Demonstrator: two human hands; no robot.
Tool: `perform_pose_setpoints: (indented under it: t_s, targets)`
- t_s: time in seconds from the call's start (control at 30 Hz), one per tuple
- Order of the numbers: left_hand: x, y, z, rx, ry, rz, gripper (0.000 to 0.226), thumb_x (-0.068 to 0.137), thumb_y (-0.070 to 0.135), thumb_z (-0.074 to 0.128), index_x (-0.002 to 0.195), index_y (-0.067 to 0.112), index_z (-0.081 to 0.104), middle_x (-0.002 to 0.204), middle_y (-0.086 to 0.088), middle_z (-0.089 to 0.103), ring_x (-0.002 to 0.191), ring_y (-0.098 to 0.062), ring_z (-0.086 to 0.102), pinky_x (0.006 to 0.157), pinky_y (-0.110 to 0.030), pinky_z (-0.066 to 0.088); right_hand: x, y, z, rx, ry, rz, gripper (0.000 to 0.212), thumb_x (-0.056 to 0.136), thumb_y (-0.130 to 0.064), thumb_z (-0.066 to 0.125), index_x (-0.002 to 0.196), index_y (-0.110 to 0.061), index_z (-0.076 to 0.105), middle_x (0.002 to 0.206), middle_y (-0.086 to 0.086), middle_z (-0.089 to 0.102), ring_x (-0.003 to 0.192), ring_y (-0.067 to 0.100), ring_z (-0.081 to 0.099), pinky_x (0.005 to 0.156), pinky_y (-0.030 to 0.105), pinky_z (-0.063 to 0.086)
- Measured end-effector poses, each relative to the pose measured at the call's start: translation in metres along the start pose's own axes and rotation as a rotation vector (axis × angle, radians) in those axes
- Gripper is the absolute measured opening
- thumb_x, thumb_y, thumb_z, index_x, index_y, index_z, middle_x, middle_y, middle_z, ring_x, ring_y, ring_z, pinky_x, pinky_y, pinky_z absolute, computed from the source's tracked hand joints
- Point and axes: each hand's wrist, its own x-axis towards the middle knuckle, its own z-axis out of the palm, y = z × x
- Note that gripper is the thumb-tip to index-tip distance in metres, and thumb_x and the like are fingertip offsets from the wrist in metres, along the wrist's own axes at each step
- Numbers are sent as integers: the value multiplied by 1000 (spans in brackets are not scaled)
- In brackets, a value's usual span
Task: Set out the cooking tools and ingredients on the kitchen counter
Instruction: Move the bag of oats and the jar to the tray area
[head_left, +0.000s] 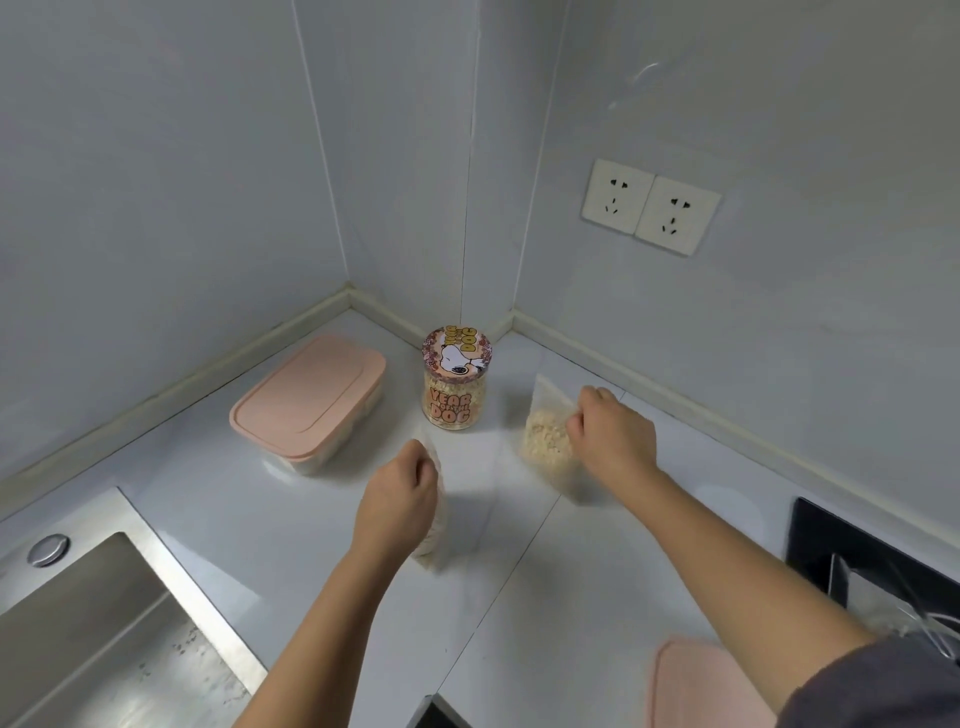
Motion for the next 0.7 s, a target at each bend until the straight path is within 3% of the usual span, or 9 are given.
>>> perform_pose_setpoints:
  t_s: [0.1, 0.2, 0.33, 0.47, 0.6, 0.7]
  targets:
    - [-7, 7, -1, -28, 8, 30, 21, 91, 17, 35, 70, 15, 36, 62, -9, 52, 65, -35, 58, 58, -48, 47, -23, -5, -11, 62, -84, -23, 16, 97, -24, 33, 86, -14, 38, 78, -1, 48, 63, 25, 48, 52, 30, 30]
    - [-15, 9, 4, 6, -80, 32, 21, 89, 18, 34, 69, 15, 34, 61, -7, 50, 65, -36, 61, 56, -48, 47, -54, -21, -8, 228, -195, -7, 20, 96, -23, 33, 83, -11, 42, 75, 1, 56, 71, 28, 56, 61, 36, 41]
    - [-27, 9, 9, -3, -96, 59, 20, 88, 16, 35, 68, 15, 35, 59, -4, 46, 62, -34, 58, 52, -39, 40, -86, -44, -7, 520, -55, 57, 22, 98, -25, 35, 79, -13, 39, 72, 4, 54, 70, 29, 52, 62, 38, 40]
    - [-36, 10, 18, 39, -200, 36, 19, 87, 16, 34, 68, 16, 36, 64, -4, 52, 66, -33, 60, 53, -33, 37, -99, -46, 6, 451, -232, 89, 20, 99, -25, 34, 81, -17, 36, 73, 0, 50, 71, 26, 49, 59, 33, 33]
    - [-51, 9, 23, -85, -120, 21, 20, 89, 14, 36, 69, 13, 37, 60, 0, 45, 56, -19, 43, 53, -32, 33, -105, -42, -2, 632, -33, 123, 30, 98, -22, 39, 70, -20, 28, 62, -1, 42, 62, 22, 41, 57, 35, 31]
    - [-55, 5, 29, -105, -180, -27, 21, 89, 15, 37, 67, 14, 36, 61, 0, 45, 57, -19, 46, 54, -33, 34, -116, -45, 6, 598, -203, 108, 32, 98, -25, 40, 68, -22, 29, 65, -2, 45, 63, 21, 43, 59, 34, 32]
